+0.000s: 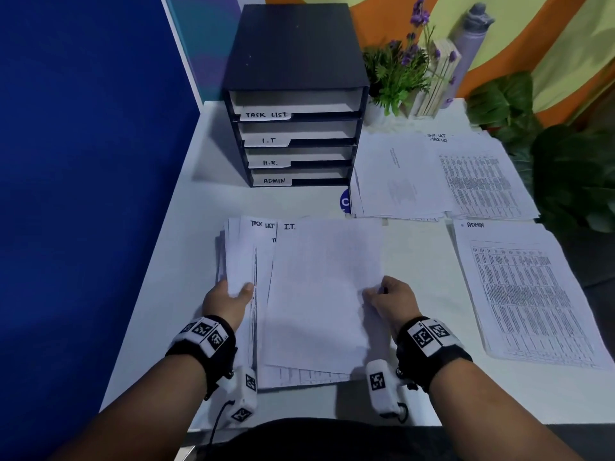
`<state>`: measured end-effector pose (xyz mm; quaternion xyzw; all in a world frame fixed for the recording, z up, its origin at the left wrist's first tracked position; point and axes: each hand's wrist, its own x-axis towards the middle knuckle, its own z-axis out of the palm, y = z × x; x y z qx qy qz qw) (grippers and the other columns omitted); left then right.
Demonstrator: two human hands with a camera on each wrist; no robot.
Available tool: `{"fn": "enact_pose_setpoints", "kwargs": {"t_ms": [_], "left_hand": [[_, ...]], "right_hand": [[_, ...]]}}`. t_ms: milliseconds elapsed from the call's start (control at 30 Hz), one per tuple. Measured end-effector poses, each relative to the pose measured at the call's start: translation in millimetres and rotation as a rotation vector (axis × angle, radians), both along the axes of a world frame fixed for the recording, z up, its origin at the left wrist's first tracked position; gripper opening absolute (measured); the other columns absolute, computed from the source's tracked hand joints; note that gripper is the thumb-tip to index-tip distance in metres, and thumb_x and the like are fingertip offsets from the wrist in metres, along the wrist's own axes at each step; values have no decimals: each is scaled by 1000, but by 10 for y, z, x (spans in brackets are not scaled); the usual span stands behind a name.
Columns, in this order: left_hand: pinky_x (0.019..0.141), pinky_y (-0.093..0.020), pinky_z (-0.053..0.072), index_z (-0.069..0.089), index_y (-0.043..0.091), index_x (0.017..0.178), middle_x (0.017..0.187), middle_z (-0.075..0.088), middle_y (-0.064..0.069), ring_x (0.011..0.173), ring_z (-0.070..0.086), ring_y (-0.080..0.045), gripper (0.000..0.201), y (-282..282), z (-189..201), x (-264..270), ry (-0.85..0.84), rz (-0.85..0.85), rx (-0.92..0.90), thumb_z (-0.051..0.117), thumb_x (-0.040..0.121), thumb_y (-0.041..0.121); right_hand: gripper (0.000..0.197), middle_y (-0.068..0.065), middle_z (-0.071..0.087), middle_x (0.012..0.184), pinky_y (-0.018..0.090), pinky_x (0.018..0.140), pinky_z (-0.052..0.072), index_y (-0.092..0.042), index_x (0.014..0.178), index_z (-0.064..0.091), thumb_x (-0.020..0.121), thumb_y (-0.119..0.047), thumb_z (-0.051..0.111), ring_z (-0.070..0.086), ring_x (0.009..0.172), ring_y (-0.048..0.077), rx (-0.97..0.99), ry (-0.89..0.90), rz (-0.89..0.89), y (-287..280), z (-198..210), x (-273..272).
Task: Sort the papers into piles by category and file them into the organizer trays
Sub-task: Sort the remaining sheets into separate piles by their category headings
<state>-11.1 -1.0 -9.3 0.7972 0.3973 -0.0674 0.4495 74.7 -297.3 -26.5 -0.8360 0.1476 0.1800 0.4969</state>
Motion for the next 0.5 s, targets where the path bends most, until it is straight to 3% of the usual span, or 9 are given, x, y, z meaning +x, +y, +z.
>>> {"fn": "enact_pose_setpoints", "kwargs": {"t_ms": [100, 233, 367, 433, 500], "left_hand": [[93, -39, 50, 56, 13, 118, 112, 66, -7, 102, 63, -30, 38, 15, 74, 21, -41, 24, 82, 67, 87, 32], [90, -30, 44, 42, 18, 138, 124, 58, -3, 105, 59, -25, 58, 15, 144, 61, -129, 56, 62, 69, 86, 19], [96, -29, 42, 43, 28, 133, 115, 57, 9, 105, 57, -17, 53, -30, 176, 105, -199, 17, -96, 69, 86, 29], [103, -36, 43, 46, 35, 126, 116, 60, 10, 110, 58, -18, 45, -28, 135, 114, -178, -20, -165, 66, 86, 37], [103, -42, 45, 51, 38, 121, 118, 64, 9, 113, 60, -19, 46, -32, 146, 113, -170, -17, -202, 65, 78, 46]], "right_hand": [[25, 6, 43, 55, 30, 57, 39, -11, 60, 43, 75, -2, 61, 43, 58, 18, -26, -14, -30, -94, 12, 33], [30, 8, 43, 57, 34, 55, 42, -20, 56, 43, 73, 1, 58, 45, 57, 18, 42, -35, -106, -133, -10, 81], [18, 9, 47, 62, 34, 58, 42, -13, 64, 46, 72, -6, 61, 46, 61, 19, 91, -73, -145, -51, -30, 129], [24, 8, 46, 61, 34, 57, 42, -16, 62, 45, 75, -6, 62, 45, 60, 18, 98, -69, -143, 10, -32, 143], [17, 8, 50, 62, 35, 59, 44, -14, 64, 49, 75, -8, 61, 47, 59, 19, 130, -55, -136, 60, -47, 148]]}}
